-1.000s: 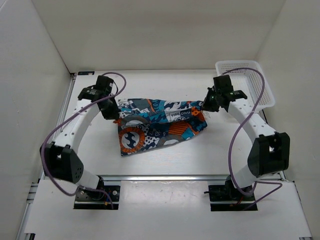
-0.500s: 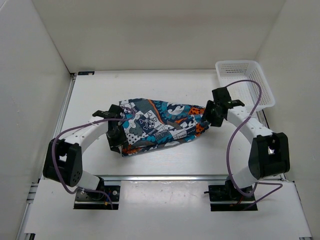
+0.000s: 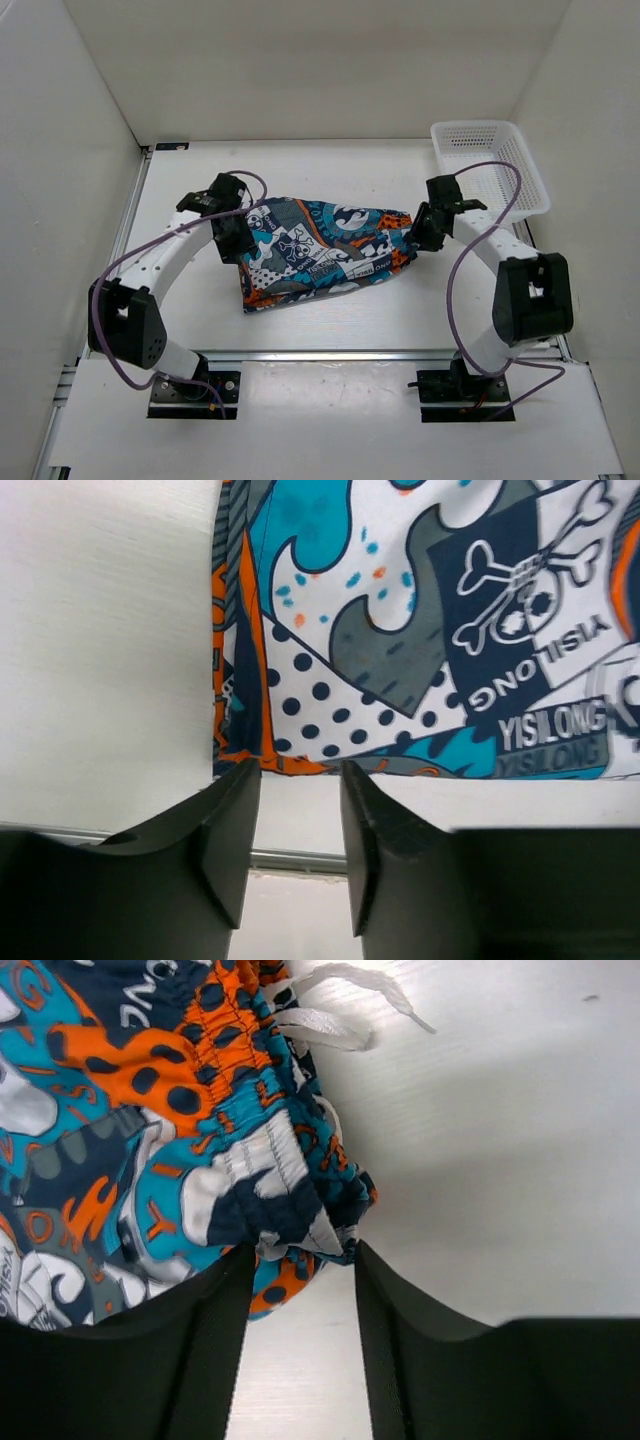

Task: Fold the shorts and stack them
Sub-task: Fold the shorts

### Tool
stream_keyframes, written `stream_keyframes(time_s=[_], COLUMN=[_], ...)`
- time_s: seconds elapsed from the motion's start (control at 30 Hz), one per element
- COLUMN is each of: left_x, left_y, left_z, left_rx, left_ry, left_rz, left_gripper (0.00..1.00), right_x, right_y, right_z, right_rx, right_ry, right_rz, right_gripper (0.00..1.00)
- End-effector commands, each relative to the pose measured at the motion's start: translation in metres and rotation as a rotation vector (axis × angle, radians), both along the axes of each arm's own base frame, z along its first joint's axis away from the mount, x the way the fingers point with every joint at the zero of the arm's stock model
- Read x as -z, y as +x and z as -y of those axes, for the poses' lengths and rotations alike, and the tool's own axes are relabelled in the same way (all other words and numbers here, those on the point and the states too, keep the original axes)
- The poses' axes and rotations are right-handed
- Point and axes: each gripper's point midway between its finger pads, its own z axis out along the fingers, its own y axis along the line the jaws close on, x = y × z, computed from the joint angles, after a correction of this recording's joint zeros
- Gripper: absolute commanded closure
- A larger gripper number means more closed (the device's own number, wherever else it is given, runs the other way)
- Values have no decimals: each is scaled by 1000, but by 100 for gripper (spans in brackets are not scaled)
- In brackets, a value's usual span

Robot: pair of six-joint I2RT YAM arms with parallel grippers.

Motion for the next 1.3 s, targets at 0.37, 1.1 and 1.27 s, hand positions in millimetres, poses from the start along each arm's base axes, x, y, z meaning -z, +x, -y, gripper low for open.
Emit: stream_keyframes(time_s=[0.37,1.1,1.27], left_x=[104,30,41], left_y=[-21,23,21], left_z=[-1,-9,-8], left_rx=[8,-4,-1], left_ry=[59,124,123], left_rz=[-263,-89,-112], left_gripper=[69,65,65], right_x=[66,25,51], right_y=[-75,-67,-69], right_z=[-12,-27,-28], right_rx=[-24,46,84], right_ry=[-51,302,319], right_rz=[-185,-63,-89], right_gripper=[92,14,24])
